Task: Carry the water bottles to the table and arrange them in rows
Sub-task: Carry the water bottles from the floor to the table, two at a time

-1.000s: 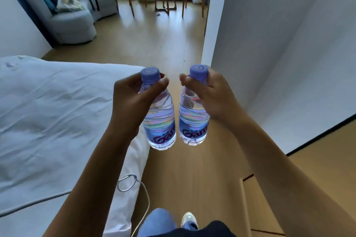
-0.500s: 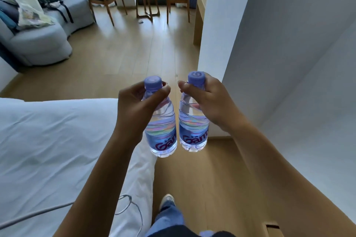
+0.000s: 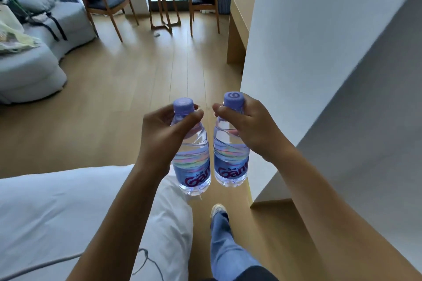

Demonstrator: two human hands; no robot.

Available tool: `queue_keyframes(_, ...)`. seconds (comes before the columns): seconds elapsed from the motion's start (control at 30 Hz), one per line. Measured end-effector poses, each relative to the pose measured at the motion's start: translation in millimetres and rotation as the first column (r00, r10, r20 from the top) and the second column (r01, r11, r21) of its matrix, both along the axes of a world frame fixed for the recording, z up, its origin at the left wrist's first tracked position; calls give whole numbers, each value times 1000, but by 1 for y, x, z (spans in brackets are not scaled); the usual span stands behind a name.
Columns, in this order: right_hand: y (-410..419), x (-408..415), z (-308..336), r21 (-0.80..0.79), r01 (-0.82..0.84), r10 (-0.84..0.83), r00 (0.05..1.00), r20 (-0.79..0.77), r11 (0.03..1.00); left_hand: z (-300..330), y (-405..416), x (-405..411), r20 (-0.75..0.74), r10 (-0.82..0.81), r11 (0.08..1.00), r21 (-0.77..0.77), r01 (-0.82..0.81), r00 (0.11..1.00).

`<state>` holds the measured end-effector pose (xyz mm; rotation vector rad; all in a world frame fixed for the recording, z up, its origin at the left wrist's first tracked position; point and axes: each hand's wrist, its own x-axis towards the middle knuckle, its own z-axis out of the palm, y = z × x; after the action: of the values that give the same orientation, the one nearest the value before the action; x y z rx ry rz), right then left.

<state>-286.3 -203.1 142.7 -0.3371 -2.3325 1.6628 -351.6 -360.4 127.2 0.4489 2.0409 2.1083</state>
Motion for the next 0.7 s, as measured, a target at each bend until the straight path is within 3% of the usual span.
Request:
queue_keyframes(0.33, 123, -231, 7, 91, -21, 26, 998, -50, 996, 12, 118, -221, -41, 31, 999, 36, -30, 999)
queue_keyframes(0.7, 236, -450, -2, 40, 30, -28, 998, -53, 999, 7, 233, -448, -64, -5, 1000, 8, 6, 998)
